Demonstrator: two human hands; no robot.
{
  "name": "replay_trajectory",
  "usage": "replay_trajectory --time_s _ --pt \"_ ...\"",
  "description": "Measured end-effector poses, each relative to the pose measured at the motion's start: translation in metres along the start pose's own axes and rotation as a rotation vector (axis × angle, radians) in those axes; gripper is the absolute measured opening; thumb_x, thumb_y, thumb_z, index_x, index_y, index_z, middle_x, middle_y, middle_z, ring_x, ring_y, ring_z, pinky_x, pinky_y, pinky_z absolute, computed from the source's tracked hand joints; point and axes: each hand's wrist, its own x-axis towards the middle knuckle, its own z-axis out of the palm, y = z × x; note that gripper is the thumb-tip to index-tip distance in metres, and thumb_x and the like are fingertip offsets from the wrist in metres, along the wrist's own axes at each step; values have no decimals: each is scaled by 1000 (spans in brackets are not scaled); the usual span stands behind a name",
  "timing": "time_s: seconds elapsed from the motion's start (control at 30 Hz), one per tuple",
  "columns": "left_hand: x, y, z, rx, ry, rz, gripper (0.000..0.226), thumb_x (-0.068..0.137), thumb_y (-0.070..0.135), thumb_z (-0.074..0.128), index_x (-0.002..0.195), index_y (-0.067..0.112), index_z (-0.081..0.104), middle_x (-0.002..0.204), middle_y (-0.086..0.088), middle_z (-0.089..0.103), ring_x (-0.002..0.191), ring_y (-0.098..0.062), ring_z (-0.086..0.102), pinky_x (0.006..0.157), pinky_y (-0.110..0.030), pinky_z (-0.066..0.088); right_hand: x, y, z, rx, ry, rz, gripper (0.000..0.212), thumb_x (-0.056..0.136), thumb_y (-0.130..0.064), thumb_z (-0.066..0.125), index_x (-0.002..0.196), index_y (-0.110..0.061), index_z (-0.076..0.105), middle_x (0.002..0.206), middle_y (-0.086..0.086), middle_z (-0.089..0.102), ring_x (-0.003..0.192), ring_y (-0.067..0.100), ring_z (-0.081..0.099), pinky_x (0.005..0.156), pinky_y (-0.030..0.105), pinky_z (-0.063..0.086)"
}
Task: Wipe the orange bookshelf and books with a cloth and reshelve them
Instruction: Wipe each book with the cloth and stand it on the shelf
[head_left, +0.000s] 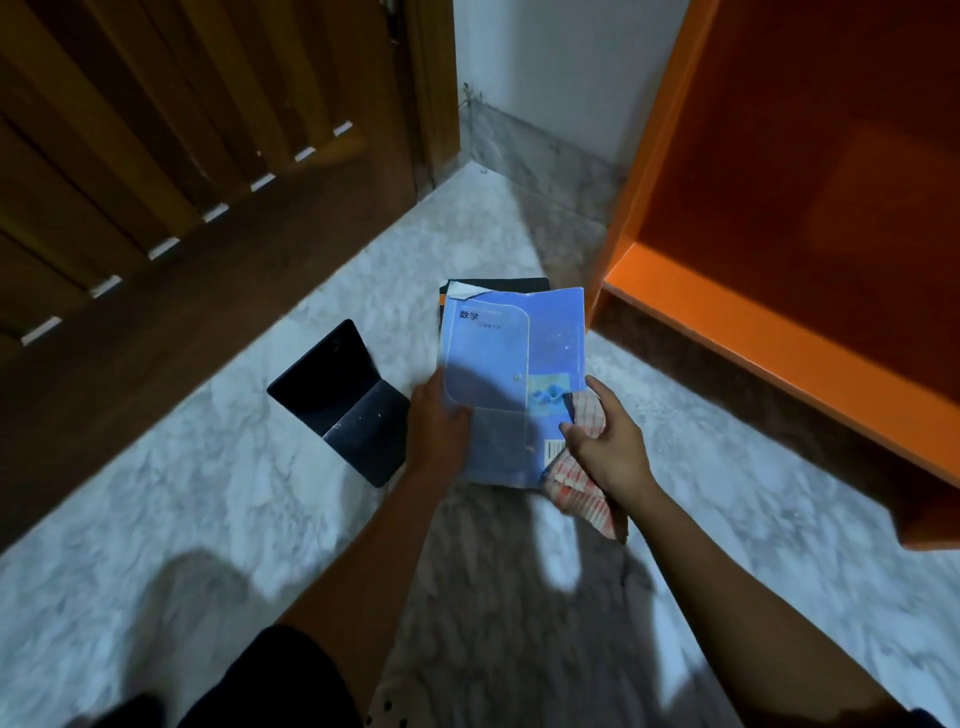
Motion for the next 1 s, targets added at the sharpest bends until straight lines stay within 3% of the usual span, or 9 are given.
replay_trajectory --time_s 0.17,0.3,0.4,0.53,0.63,0.73,0.8,0.87,1.0 --pt "-15 14 -9 -15 -7 -41 53 62 17 45 113 6 54 107 -12 57 96 -21 54 83 -40 49 -8 -8 1 -41 17 -47 66 82 -3 61 138 -33 44 135 -4 53 121 16 51 99 45 47" --pt "-21 13 -23 -21 -81 -141 33 81 2 53 112 14 54 102 -7 52 93 -19 49 76 -32 44 -19 -24 -5 -50 -1 -122 67 81 -1 62 137 -33 47 131 -2 54 119 12 51 101 36 44" --pt "-29 20 -33 -101 -34 -136 31 82 7 58 112 8 55 94 -9 54 89 -21 51 66 -24 41 -29 -45 -14 0 -30 -157 64 82 -1 62 134 -37 49 131 -6 52 119 13 51 98 41 48" --pt "-50 57 -54 -279 108 -117 45 88 7 59 130 7 44 109 -28 61 97 -38 61 68 -33 45 -49 -84 -35 46 -43 -263 64 85 2 60 134 -37 49 137 -5 50 121 9 48 89 10 44" --pt "-68 105 -81 -465 91 -54 45 92 15 56 133 17 37 120 -28 57 97 -39 62 56 -24 46 -66 -117 -57 109 -41 -352 66 86 2 60 127 -48 49 136 -3 51 104 5 51 79 15 42" --pt "-83 150 -110 -605 21 69 41 93 21 56 128 31 36 116 -26 60 88 -34 66 69 -38 54 -79 -150 -84 150 -61 -404 65 88 -2 59 128 -51 48 136 4 53 81 -9 49 70 16 42" --pt "-99 185 -129 -691 -19 178 44 95 17 54 129 36 34 125 -12 58 101 -30 64 86 -48 53 -89 -173 -104 192 -56 -428 60 90 0 56 134 -41 48 127 6 59 57 -11 47 55 8 38" --pt "-113 217 -143 -727 -48 295 54 97 12 49 140 35 27 134 4 50 114 -23 58 93 -45 50 -101 -194 -124 237 -43 -446 58 90 2 56 136 -32 48 111 6 61 50 -5 45 47 8 36" --pt "-137 266 -156 -755 -91 441 59 99 13 43 146 36 17 143 6 43 121 -21 54 92 -40 52 -114 -227 -155 219 33 -538 60 88 -2 60 136 -35 47 136 -4 50 113 7 54 81 19 52"
